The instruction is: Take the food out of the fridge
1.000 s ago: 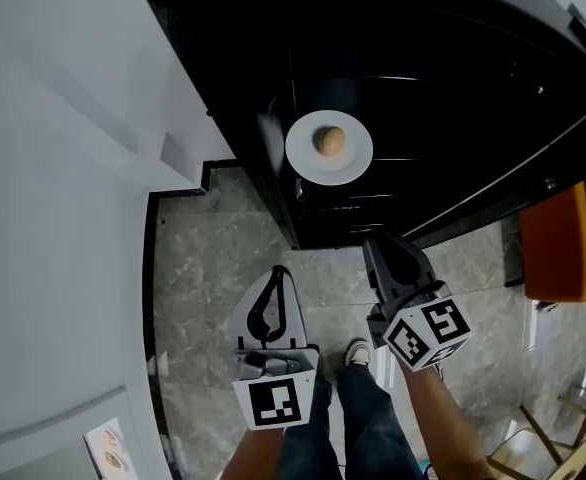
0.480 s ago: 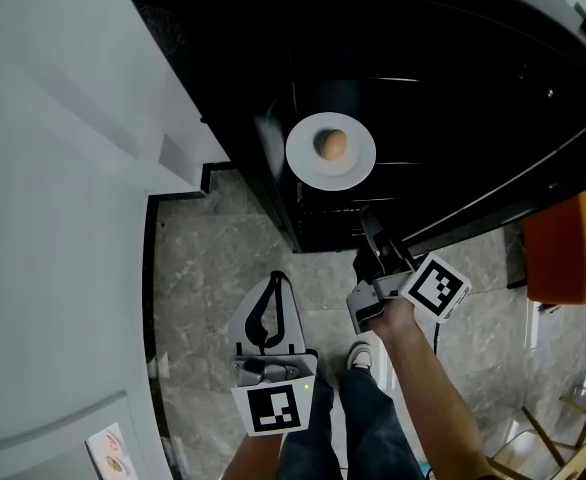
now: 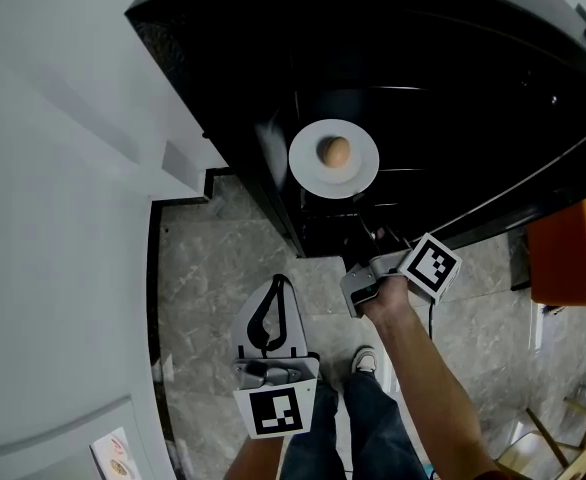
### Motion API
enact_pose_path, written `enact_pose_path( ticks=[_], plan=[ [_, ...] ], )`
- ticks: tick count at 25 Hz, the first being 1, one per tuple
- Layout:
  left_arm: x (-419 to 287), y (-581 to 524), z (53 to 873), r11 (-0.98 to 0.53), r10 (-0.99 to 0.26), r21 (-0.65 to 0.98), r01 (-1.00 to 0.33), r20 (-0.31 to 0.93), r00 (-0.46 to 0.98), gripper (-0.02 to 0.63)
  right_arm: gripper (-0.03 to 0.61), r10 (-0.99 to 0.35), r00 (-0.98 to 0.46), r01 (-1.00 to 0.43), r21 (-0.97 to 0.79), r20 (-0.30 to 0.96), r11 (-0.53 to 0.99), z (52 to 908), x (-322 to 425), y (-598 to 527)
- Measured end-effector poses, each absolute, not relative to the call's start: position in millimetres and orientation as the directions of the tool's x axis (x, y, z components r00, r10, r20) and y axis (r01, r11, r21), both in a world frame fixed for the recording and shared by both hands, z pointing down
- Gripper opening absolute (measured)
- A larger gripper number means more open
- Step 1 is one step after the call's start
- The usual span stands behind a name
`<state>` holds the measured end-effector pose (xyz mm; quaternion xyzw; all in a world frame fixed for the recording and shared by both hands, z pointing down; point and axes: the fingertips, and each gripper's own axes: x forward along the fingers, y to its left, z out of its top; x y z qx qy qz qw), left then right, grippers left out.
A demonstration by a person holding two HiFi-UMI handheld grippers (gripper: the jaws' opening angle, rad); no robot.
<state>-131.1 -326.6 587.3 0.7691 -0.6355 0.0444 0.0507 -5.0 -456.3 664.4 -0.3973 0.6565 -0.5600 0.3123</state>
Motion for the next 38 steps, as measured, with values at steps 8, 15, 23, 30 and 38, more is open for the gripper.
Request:
enact_pose_path(
  ticks=[8,15,23,30,38],
  plan=[
    [-133.9,-328.1,586.4,-0.186,-0.974,0.015,-0.983,0.132,0.186,0.014,0.026,-0.873,-0.488,-0.145,-0.988,0.022,0.056,663.0,-12.6,-471.5],
    [-132.2,-322.1,587.5,-0.185,-0.973,0.016,-0.983,0.134,0.186,0.014,0.041,-0.878,-0.478,-0.097,-0.994,0.005,0.047,661.8,-10.6,-465.4],
    [-133.7,-324.1,592.5,-0.188,-0.971,0.025,-0.982,0.144,0.19,0.014,0.044,-0.882,-0.471,-0.085,-0.996,0.009,0.035,662.8,-15.6,-474.7],
    [-135.1,-326.0,591.1,-0.188,-0.971,0.027,-0.982,0.143,0.19,0.014,0.037,-0.886,-0.463,-0.057,-0.998,-0.002,0.032,660.9,-16.3,-475.0],
    [-130.6,-321.6,589.8,-0.191,-0.971,0.025,-0.981,0.139,0.193,0.014,0.032,-0.892,-0.452,0.0,-1.0,-0.024,0.026,657.6,-12.3,-469.9]
  ],
)
